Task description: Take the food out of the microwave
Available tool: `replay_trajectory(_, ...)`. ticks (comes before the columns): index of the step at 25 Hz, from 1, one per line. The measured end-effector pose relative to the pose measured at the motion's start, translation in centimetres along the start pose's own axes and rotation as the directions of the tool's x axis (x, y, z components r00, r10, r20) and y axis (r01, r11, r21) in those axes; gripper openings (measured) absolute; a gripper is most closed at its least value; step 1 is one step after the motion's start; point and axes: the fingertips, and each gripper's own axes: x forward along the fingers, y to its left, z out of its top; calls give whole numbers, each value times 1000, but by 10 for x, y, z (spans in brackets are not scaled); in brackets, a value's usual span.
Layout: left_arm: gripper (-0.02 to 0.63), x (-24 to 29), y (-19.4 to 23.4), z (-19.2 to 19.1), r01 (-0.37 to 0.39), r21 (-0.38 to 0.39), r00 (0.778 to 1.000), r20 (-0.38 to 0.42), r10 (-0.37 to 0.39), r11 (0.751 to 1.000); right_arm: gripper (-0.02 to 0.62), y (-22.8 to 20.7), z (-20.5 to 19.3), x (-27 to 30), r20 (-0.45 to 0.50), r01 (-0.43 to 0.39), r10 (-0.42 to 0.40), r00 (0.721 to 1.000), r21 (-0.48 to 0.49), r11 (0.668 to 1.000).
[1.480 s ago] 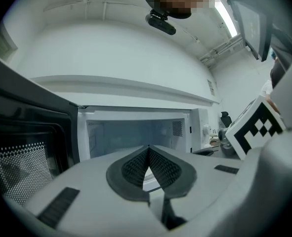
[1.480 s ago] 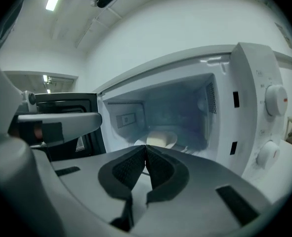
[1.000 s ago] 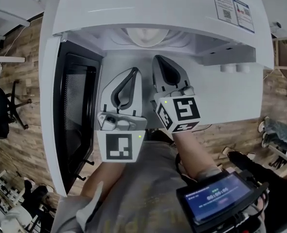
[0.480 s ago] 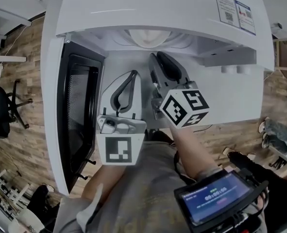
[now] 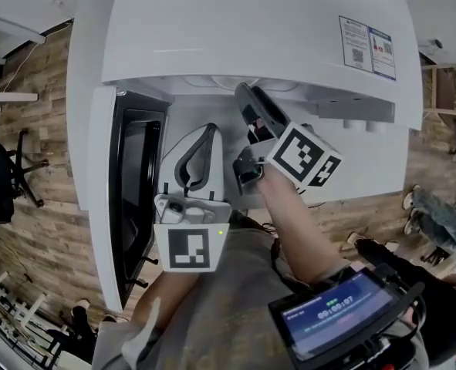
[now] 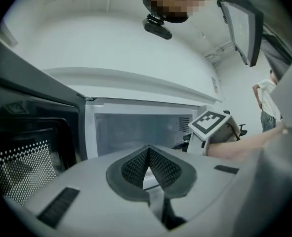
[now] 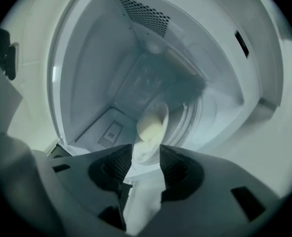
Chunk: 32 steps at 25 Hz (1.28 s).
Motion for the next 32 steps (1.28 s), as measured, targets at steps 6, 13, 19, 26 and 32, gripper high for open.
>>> replay_trajectory(6, 6, 6, 2, -3, 6, -36, 1000, -16, -7, 999, 9, 16, 0, 2, 28, 111, -129, 991, -701, 705)
replay_trajectory(13, 6, 4, 15, -5, -10, -40, 1000, -25, 9, 999, 8, 23, 0, 39, -9, 82, -213, 977, -907, 414)
replay_trajectory(19, 6, -2, 21, -8, -18, -25, 999, -44, 17, 1000, 6, 18, -4, 38, -78, 28, -298, 951, -941, 337)
replay_trajectory(26, 6, -9, 17, -4, -14, -36, 1000, -25, 13, 999, 6, 15, -3, 12, -42, 57, -326, 944, -956, 288)
replay_trajectory(32, 6, -16, 13, -6, -9, -45, 999, -39, 7, 999, 111, -3, 0, -35, 51, 44, -34, 998, -220, 975)
